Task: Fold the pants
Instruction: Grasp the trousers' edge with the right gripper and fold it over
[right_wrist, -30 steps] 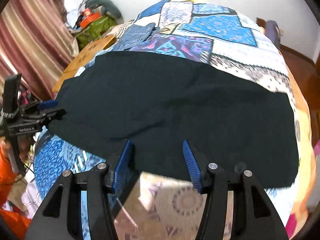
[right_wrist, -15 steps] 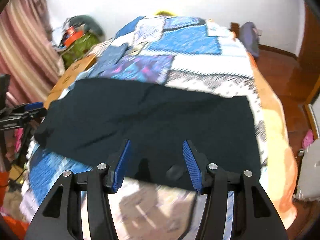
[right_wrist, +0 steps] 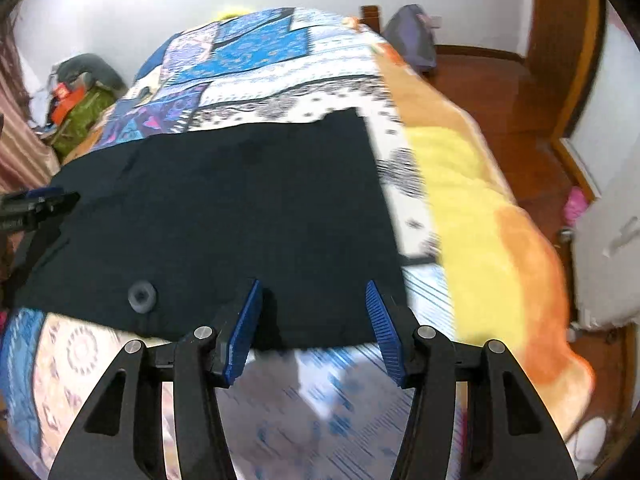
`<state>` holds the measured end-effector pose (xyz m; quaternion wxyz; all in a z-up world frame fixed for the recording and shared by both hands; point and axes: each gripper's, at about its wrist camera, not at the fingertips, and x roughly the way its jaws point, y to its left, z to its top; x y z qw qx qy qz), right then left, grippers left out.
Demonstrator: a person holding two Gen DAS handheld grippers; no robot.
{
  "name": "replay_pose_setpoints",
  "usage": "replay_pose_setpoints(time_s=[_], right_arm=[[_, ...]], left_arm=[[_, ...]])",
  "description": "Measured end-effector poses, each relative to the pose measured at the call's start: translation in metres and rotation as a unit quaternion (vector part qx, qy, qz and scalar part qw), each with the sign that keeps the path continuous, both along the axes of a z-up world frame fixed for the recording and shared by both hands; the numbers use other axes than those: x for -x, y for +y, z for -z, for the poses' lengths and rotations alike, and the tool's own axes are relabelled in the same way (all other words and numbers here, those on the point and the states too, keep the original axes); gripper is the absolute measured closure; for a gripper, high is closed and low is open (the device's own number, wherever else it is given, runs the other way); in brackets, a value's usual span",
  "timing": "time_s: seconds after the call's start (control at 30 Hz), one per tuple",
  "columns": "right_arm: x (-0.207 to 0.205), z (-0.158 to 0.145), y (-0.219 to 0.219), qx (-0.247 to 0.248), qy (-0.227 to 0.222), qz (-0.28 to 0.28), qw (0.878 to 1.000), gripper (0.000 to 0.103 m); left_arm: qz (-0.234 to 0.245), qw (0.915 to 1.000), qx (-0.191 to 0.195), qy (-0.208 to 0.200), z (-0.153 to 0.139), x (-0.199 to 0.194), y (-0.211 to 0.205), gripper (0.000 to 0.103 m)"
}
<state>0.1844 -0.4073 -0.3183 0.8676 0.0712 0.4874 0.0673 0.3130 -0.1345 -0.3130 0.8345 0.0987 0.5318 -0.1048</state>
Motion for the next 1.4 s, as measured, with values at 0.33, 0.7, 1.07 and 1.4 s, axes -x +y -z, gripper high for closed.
replay_pose_setpoints(time_s=[0.33, 0.7, 1.07, 1.4], right_arm=[[0.043, -0.008, -0.021, -0.041, 0.005, 0.036, 0.998, 0.052], [0.045, 0.005, -0.009, -0.119, 0.013, 0.052, 0.991, 0.051], [0.017, 0.027, -0.028, -0.213, -0.011, 0.131, 0.968, 0.055], [0.011, 0.011, -0.022, -0.172, -0.045, 0.136, 0.975, 0.097]], left_arm=[[0.075, 0.9959, -0.044, 0.025, 0.024, -0.012, -0.081, 0.009], [0.082, 0.9960, -0.018, 0.032, 0.013, -0.028, -0.092, 0.008], [0.110, 0.9937, -0.016, -0.011, -0.012, 0.027, -0.048, 0.008], [0.066, 0.9970, 0.037, -0.017, -0.016, 0.046, -0.009, 0.008]])
